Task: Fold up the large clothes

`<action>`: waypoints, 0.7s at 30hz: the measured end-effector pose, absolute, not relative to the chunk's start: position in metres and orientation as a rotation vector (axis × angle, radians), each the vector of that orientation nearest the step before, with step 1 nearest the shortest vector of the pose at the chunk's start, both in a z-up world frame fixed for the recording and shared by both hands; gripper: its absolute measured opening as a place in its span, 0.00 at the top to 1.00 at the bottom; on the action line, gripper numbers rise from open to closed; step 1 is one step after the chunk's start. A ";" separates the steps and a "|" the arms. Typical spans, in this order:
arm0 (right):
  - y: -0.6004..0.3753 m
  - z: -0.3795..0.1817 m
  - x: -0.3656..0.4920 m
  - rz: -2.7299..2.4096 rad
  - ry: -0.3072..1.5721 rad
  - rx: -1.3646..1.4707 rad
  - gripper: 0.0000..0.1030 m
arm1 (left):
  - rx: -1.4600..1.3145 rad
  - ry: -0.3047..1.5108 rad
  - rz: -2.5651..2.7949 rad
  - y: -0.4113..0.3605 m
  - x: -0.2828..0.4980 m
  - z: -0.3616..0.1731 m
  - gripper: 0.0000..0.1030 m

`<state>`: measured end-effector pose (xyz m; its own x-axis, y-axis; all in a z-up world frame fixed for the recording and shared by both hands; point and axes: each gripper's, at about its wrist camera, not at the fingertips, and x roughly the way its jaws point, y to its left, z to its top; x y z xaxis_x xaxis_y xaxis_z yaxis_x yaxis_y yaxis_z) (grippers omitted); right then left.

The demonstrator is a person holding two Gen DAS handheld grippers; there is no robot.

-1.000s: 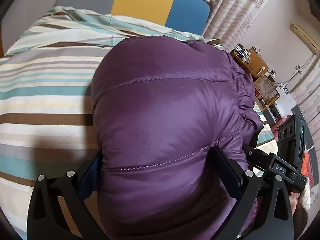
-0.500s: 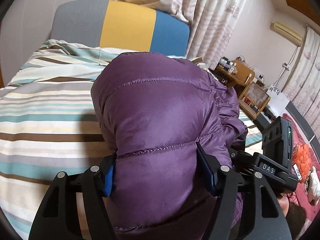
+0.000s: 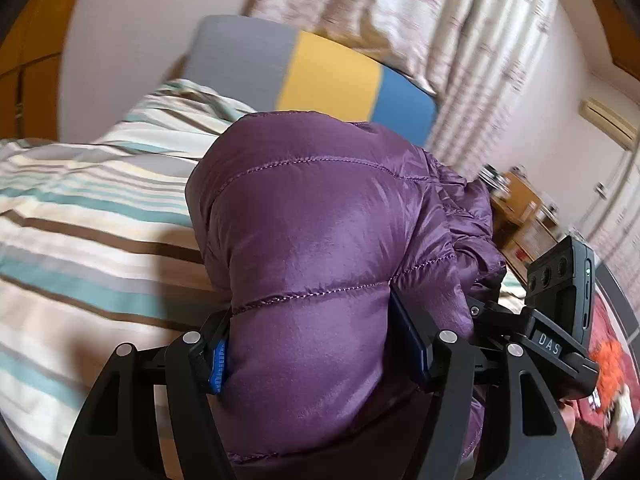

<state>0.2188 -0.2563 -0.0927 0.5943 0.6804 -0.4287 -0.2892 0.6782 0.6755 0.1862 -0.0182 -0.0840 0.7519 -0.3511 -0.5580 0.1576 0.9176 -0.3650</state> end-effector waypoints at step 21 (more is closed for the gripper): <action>-0.207 -0.150 0.256 0.259 0.859 0.307 0.09 | -0.124 0.733 0.028 0.022 0.197 -0.121 0.05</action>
